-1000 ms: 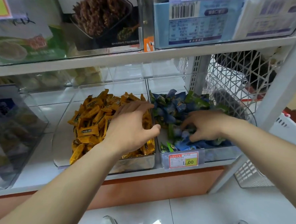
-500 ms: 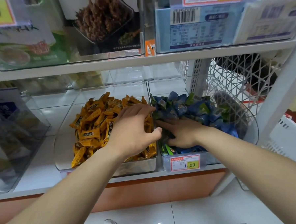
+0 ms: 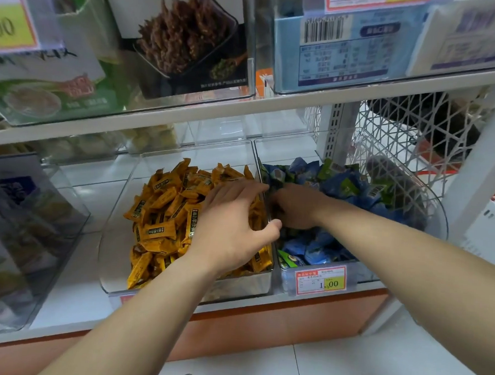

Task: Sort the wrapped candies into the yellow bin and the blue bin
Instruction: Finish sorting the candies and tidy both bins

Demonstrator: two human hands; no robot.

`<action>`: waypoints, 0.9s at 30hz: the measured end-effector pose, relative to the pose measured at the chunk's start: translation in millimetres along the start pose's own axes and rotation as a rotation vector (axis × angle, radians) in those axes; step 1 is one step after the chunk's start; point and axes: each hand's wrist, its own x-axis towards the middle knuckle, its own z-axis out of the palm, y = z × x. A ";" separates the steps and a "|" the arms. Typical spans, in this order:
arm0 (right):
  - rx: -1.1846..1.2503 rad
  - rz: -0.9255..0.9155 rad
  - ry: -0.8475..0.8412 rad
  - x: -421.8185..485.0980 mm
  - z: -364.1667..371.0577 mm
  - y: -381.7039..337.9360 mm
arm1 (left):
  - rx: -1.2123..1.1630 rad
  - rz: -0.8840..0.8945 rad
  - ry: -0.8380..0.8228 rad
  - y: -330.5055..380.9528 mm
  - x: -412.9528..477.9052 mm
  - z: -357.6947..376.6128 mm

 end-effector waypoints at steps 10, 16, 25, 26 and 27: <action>-0.251 0.034 0.026 12.1 15.2 5.6 | -0.011 0.022 0.011 -1.7 -0.7 -0.1; 0.333 0.019 0.258 -22.4 -5.5 4.6 | -0.015 0.034 -0.003 -1.7 1.1 -1.4; 1.179 0.051 0.518 -84.0 -26.8 -12.9 | -0.035 0.085 0.097 25.4 0.1 -10.2; 1.266 0.026 0.509 -87.3 -28.9 -15.1 | -0.105 0.095 0.109 29.2 -0.4 -12.1; 1.317 0.003 0.497 -89.2 -30.8 -15.8 | -0.160 0.103 0.133 31.3 -0.9 -13.8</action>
